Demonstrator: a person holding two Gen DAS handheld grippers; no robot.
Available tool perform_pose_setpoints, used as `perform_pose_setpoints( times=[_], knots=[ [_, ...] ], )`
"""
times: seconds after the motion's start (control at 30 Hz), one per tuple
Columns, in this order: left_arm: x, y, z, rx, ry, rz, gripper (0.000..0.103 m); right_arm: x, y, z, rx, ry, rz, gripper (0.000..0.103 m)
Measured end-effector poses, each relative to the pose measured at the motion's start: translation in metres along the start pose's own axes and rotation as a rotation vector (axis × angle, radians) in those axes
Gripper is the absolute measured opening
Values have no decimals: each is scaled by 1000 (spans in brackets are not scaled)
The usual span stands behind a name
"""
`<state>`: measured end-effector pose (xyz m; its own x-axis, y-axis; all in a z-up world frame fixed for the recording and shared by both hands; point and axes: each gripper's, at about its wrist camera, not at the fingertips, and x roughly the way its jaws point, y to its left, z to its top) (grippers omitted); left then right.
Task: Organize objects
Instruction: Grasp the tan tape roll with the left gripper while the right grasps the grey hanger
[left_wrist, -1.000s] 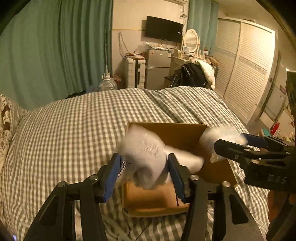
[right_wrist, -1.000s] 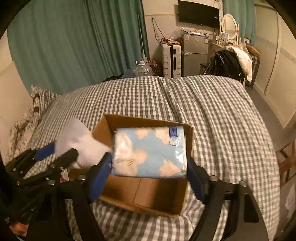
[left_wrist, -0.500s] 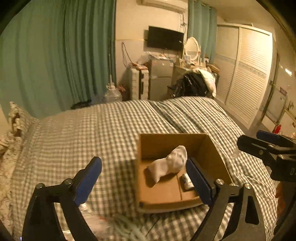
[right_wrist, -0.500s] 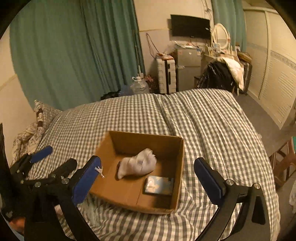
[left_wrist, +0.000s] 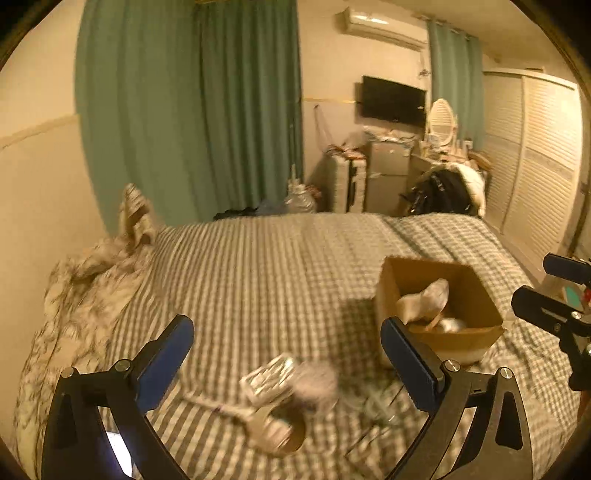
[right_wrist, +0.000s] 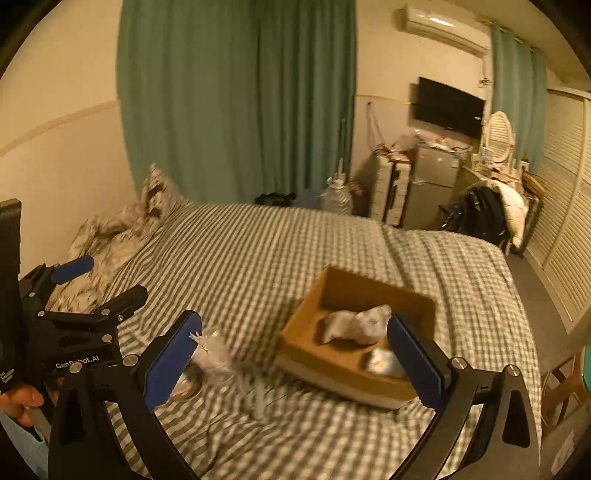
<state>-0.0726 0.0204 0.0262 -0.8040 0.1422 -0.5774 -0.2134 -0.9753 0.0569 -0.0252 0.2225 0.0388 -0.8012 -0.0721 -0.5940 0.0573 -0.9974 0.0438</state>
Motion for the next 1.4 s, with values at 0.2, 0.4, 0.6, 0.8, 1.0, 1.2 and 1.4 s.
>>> perform_pose_setpoints(
  times=[0.2, 0.4, 0.6, 0.8, 1.0, 1.2, 1.4],
  knots=[
    [30, 21, -54, -52, 108, 41, 103, 54, 31, -41, -41, 131, 24, 101],
    [77, 27, -104, -69, 254, 61, 103, 115, 43, -78, -52, 273, 27, 101],
    [111, 16, -134, -20, 389, 70, 103, 167, 48, -100, -65, 389, -2, 101],
    [135, 4, -147, 31, 489, 52, 103, 208, 47, -118, -56, 521, -19, 93],
    [154, -6, -155, 54, 541, 1, 103, 232, 47, -128, -53, 590, -2, 85],
    [173, -17, -160, 107, 598, -26, 103, 252, 55, -134, -78, 638, 10, 81],
    [185, -17, -165, 115, 627, -6, 95, 262, 56, -140, -100, 665, -24, 66]
  ],
)
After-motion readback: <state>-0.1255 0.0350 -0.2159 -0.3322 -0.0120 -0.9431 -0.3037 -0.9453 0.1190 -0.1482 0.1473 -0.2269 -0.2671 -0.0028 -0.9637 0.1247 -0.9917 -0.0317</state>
